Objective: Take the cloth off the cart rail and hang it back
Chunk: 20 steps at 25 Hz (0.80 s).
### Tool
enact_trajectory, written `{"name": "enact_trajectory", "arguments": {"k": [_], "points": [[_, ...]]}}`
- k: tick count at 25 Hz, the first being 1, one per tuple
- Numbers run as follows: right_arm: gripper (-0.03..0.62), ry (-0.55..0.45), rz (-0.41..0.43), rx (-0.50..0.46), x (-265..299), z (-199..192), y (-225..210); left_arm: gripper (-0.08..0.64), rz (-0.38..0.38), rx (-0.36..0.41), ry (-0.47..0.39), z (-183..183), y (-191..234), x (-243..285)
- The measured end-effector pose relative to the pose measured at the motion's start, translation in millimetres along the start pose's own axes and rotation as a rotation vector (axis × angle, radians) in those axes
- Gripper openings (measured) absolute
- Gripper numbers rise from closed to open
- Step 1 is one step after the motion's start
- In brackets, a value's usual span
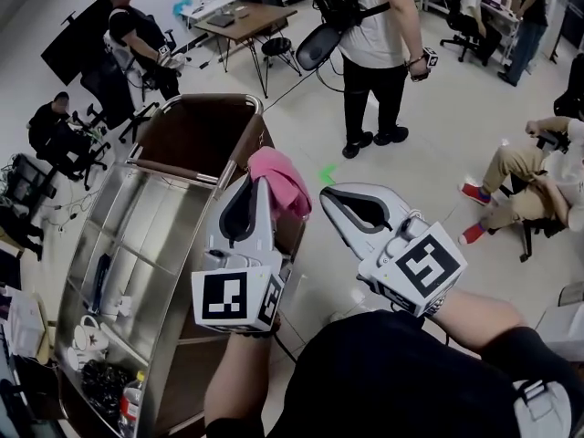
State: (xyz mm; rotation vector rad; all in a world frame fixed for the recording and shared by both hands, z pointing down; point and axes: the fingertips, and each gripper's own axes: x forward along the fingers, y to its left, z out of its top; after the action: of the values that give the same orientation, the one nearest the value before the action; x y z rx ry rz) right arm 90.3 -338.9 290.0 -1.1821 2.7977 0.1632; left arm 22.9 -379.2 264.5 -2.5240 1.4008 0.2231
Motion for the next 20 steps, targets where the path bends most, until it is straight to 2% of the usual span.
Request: {"name": "enact_trajectory", "arguments": {"k": [3, 10, 13, 17, 20], "points": [[0.003, 0.05, 0.004, 0.064, 13.7, -2.8, -6.7, 0.025, 0.006, 0.011, 0.001, 1.3, 10.5, 14.1], [0.002, -0.022, 0.038, 0.015, 46.2, -12.8, -41.6, 0.025, 0.013, 0.023, 0.016, -17.5, 31.4, 51.4], [0.003, -0.024, 0.05, 0.028, 58.9, -19.4, -68.5, 0.025, 0.018, 0.031, 0.029, -28.6, 35.7, 80.0], [0.002, -0.089, 0.083, -0.004, 78.1, -20.0, -118.5, 0.025, 0.036, 0.047, 0.052, -44.5, 40.6, 127.3], [0.002, -0.07, 0.104, 0.028, 92.5, -25.8, -157.1, 0.025, 0.059, 0.068, 0.064, -52.9, 46.0, 166.7]]}}
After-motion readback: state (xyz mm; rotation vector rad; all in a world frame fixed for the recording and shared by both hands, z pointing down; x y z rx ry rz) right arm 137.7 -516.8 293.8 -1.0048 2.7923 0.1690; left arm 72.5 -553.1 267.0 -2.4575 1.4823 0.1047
